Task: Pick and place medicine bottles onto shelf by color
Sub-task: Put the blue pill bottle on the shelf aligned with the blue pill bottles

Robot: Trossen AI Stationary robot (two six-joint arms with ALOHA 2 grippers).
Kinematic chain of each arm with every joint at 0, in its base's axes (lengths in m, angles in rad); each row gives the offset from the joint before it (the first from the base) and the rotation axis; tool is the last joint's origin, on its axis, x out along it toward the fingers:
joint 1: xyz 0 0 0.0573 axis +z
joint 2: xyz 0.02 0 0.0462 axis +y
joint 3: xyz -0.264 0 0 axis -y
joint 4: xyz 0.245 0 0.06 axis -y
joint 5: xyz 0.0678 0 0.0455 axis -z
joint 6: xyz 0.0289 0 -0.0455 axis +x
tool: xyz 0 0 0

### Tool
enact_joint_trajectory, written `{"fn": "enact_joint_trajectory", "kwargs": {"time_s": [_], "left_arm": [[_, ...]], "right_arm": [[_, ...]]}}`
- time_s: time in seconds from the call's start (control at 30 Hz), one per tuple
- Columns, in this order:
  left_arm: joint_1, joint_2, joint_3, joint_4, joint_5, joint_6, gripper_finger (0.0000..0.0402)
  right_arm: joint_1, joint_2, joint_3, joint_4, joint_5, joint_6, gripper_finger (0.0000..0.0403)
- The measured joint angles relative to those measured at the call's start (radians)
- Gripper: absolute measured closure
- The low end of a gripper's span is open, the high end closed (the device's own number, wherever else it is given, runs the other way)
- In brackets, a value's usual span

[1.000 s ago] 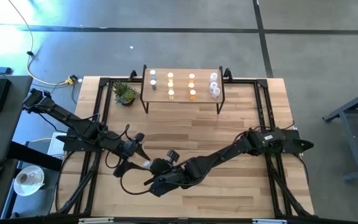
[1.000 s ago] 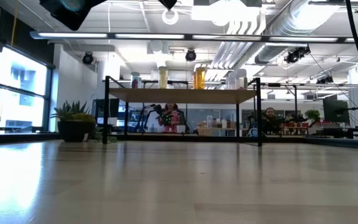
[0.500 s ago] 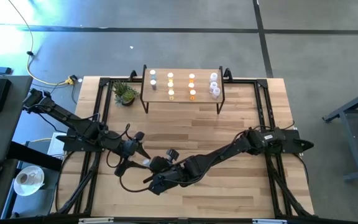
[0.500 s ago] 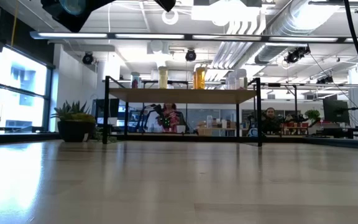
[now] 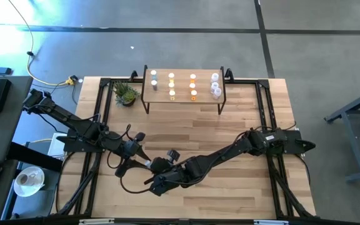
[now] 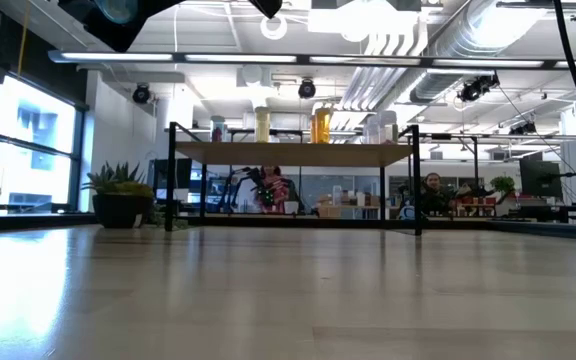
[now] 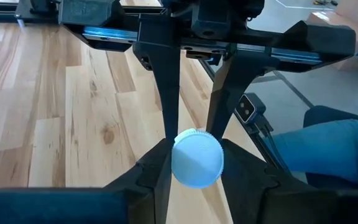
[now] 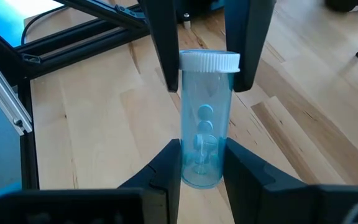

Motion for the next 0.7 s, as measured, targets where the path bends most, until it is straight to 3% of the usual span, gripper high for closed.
{"fn": "enact_joint_trajectory", "kwargs": {"time_s": [0.2, 0.5, 0.7], "left_arm": [[0.000, 0.000, 0.000, 0.000, 0.000, 0.000, 0.0289], [0.004, 0.000, 0.000, -0.022, 0.000, -0.001, 0.0288], [0.035, 0.000, -0.001, -0.056, -0.024, -0.027, 0.0288]], "right_arm": [[0.000, 0.000, 0.000, 0.000, -0.001, -0.002, 0.0304], [-0.014, -0.008, 0.000, -0.011, -0.032, -0.047, 0.0233], [-0.023, -0.048, 0.001, -0.017, -0.004, -0.084, 0.0222]]}}
